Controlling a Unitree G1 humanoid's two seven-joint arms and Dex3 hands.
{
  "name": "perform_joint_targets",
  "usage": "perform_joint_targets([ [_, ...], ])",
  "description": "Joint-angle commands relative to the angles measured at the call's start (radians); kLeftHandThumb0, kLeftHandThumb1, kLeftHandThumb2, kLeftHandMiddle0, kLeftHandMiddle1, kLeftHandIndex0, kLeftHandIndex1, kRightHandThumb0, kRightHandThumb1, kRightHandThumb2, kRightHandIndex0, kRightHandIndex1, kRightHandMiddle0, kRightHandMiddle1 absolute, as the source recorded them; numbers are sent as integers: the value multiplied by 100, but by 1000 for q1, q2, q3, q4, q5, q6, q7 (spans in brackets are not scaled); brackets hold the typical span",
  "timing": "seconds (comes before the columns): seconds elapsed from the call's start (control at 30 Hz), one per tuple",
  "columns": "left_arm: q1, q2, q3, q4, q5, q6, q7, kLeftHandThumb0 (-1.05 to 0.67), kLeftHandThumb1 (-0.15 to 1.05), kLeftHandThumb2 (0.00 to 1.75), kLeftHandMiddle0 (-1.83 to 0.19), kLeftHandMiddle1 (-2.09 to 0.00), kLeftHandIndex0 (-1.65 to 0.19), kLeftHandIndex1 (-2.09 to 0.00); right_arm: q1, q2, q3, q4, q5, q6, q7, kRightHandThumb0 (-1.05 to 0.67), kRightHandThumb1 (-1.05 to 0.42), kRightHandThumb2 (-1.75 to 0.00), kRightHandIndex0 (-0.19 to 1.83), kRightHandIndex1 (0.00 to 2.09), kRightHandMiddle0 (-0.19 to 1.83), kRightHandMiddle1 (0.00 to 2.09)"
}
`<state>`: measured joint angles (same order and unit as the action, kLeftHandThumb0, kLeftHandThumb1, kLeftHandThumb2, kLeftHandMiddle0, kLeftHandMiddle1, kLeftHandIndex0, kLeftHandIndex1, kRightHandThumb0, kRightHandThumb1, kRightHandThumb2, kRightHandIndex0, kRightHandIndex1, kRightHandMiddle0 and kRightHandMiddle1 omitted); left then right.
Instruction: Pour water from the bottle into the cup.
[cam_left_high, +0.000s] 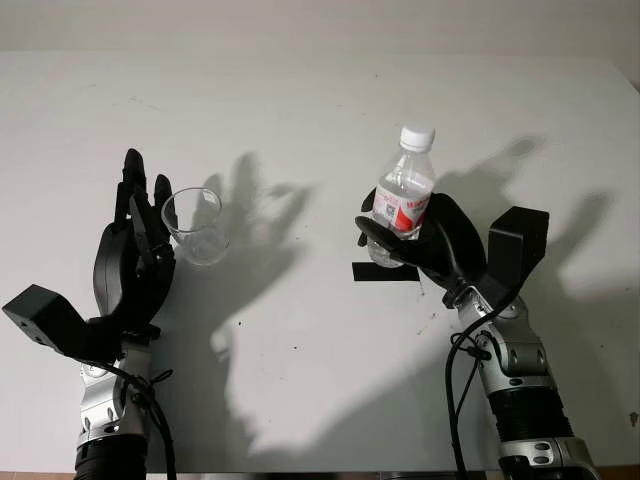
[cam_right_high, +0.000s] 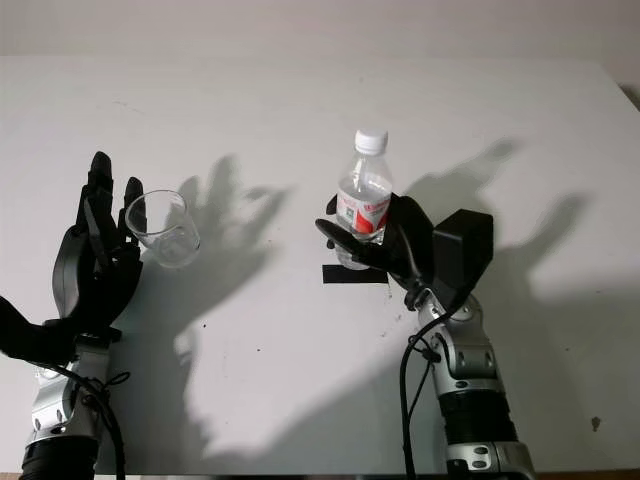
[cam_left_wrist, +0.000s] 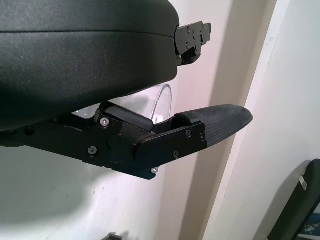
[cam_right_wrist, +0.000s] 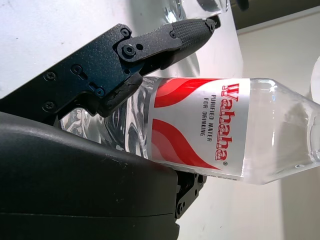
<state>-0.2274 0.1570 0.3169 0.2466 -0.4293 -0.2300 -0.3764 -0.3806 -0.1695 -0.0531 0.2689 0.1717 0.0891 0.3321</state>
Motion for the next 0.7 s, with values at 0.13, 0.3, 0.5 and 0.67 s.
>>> perform_joint_targets([
  [0.13, 30, 3, 3, 9, 7, 0, -2, -77, 105, 70, 19, 0, 19, 0, 21, -5, -2, 7, -13, -21, -3, -46, -105, -30, 89, 209, 54, 209],
  [0.3, 33, 3, 2, -3, 14, 7, 9, -77, 105, 71, 19, 0, 19, 0, 37, 2, 5, 32, -23, -61, 0, -46, -105, -31, 82, 209, 50, 209],
  [0.5, 34, 5, 5, -1, 10, 8, 3, -77, 105, 71, 19, 0, 19, 0, 59, 24, 8, 61, -27, -111, -8, -52, -105, -29, 62, 209, 42, 209],
  [0.67, 33, 6, 5, -1, 10, 9, 1, -77, 105, 71, 19, 0, 19, 0, 79, 42, 2, 73, -6, -129, 4, -59, -105, -22, 20, 197, 3, 201],
])
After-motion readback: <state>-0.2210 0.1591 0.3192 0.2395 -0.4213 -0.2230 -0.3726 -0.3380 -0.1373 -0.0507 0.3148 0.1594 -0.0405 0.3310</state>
